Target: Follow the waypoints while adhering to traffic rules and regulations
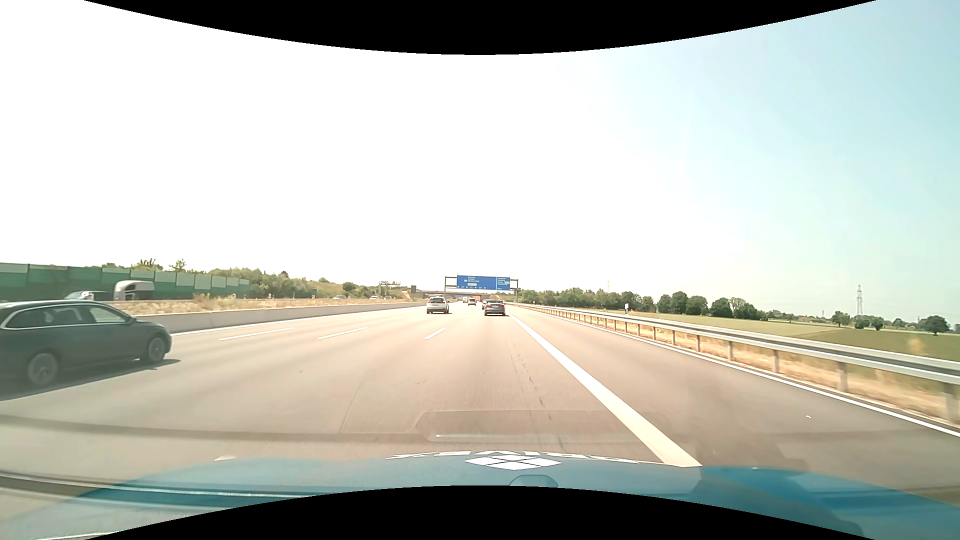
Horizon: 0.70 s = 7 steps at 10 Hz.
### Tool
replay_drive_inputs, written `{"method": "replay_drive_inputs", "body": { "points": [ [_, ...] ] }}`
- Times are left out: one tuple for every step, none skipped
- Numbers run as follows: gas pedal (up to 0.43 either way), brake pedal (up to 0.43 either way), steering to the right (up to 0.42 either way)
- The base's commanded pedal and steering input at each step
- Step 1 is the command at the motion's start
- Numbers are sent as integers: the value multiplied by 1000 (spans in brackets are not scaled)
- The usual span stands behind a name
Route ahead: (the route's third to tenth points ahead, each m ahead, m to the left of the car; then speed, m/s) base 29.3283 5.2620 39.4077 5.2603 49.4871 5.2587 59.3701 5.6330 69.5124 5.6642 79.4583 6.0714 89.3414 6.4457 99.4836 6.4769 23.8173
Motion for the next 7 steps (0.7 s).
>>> {"method": "replay_drive_inputs", "body": {
  "points": [
    [240,0,-1],
    [228,0,-1],
    [228,0,-1],
    [220,0,-1],
    [220,0,-1],
    [209,0,-1],
    [197,0,-1]
  ]
}}
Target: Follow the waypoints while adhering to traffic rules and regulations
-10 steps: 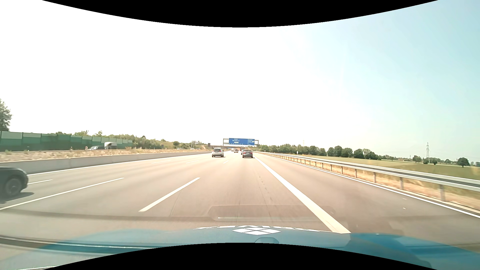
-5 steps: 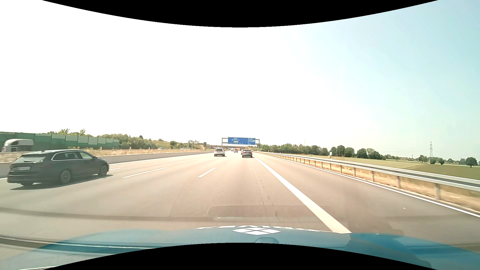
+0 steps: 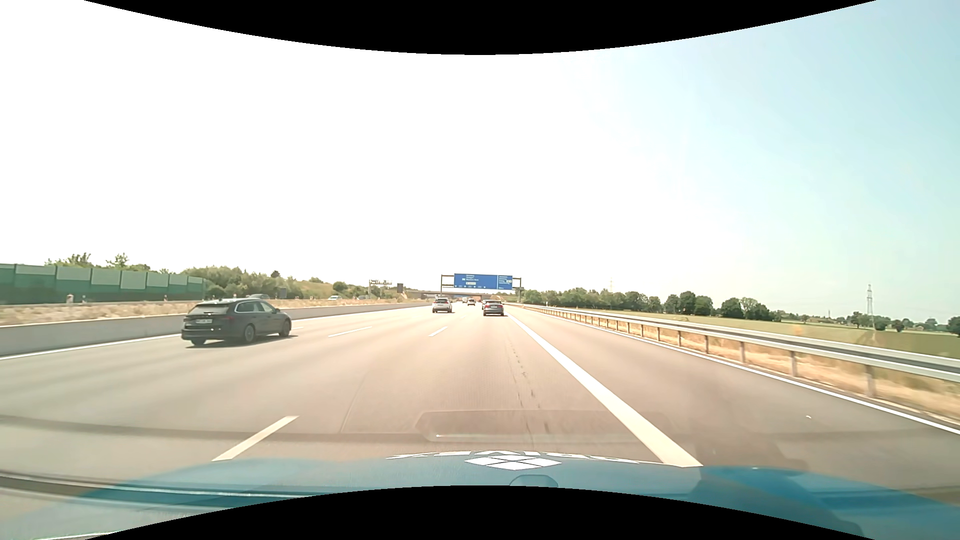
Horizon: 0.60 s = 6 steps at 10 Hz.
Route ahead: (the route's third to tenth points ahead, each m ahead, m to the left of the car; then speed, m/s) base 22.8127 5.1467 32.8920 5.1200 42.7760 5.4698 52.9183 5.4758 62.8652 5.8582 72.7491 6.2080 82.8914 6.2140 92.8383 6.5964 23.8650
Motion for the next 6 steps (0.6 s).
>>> {"method": "replay_drive_inputs", "body": {
  "points": [
    [197,0,-1],
    [197,0,-1],
    [189,0,-2],
    [189,0,-2],
    [189,0,-2],
    [189,0,-3]
  ]
}}
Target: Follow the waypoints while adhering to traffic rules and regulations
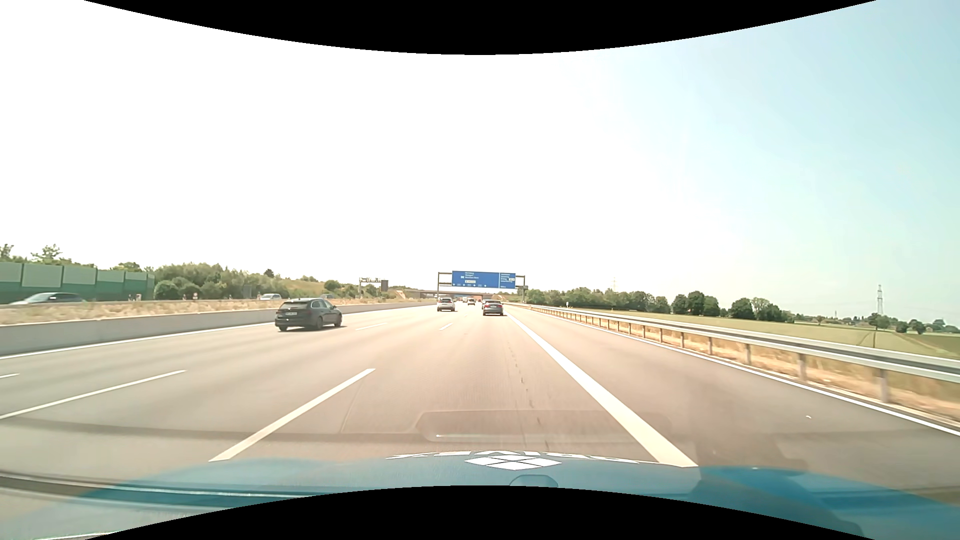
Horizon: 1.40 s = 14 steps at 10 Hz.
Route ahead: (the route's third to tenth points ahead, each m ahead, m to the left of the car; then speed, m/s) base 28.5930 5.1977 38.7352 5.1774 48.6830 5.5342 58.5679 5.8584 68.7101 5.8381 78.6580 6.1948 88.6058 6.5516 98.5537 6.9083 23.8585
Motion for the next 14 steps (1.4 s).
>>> {"method": "replay_drive_inputs", "body": {
  "points": [
    [189,0,-2],
    [189,0,-3],
    [197,0,-3],
    [197,0,-3],
    [197,0,-3],
    [197,0,-2],
    [197,0,-2],
    [197,0,-2],
    [197,0,-2],
    [197,0,-2],
    [197,0,-2],
    [197,0,-2],
    [197,0,-2],
    [197,0,-2]
  ]
}}
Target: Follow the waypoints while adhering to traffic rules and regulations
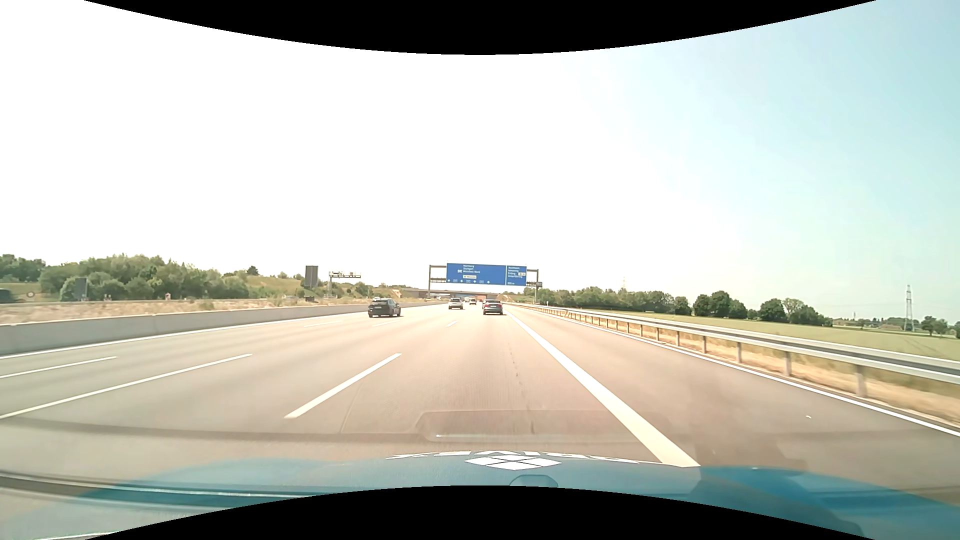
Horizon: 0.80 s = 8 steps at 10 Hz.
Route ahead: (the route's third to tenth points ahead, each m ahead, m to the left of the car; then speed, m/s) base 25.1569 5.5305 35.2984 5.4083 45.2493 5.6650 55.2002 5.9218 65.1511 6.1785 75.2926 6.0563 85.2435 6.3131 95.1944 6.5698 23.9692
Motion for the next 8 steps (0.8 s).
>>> {"method": "replay_drive_inputs", "body": {
  "points": [
    [197,0,-2],
    [197,0,-2],
    [209,0,-2],
    [220,0,-2],
    [228,0,-2],
    [228,0,-2],
    [228,0,-1],
    [228,0,-1]
  ]
}}
